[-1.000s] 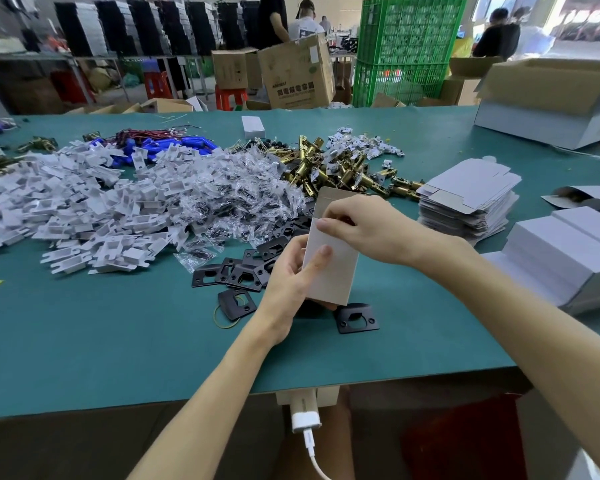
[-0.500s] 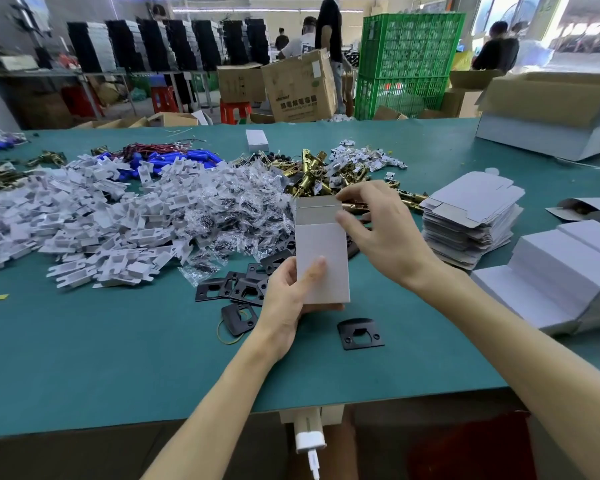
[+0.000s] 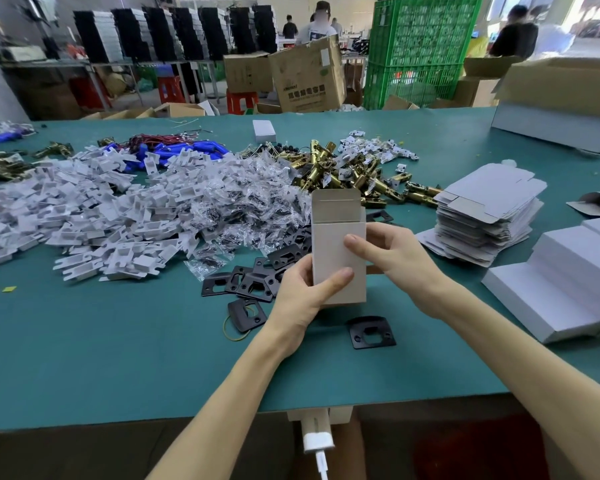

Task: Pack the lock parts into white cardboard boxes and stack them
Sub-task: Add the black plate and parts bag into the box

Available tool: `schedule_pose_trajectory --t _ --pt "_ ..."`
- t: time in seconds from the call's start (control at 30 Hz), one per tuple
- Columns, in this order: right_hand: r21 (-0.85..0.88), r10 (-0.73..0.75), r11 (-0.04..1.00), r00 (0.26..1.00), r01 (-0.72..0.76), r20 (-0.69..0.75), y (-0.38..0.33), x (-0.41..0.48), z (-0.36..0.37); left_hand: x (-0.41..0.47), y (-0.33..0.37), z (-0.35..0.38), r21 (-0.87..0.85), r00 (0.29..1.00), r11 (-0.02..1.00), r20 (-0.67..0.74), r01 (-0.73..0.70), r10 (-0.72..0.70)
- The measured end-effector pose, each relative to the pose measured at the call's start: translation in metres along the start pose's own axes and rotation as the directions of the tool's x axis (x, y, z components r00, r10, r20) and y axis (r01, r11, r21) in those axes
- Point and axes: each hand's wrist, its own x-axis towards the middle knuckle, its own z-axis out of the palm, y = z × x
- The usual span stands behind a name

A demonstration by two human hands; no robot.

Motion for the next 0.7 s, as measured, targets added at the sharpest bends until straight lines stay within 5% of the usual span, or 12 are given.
schedule_pose_trajectory --t 0.17,0.27,0.37,0.43,0.7 --pt "-0.059 0.028 0.998 0.992 -0.036 -0.127 0.0 0.002 0.003 0.002 -0.003 0.0 0.044 1.0 0.999 -0.021 0.004 -0.003" --pt "-0.298 -0.148 0.953 0.952 0.064 -0.269 -0.01 0.008 0.016 0.003 -0.004 0.0 0.052 0.999 0.999 -0.032 0.015 -0.013" --pt "-0.749 -0.524 0.62 0.834 0.235 -0.171 -0.025 0.015 0.04 0.004 -0.005 -0.001 0.092 0.999 0.995 -0.028 0.034 -0.031" --pt "-0.824 -0.601 0.472 0.798 0.314 -0.04 -0.036 0.025 0.059 0.005 -0.007 -0.003 0.15 0.999 0.988 -0.033 0.019 -0.014" --pt "-0.91 -0.216 0.231 0.93 0.344 0.297 -0.027 0.085 0.151 0.001 -0.005 0.0 0.218 1.0 0.976 -0.023 0.025 -0.021"
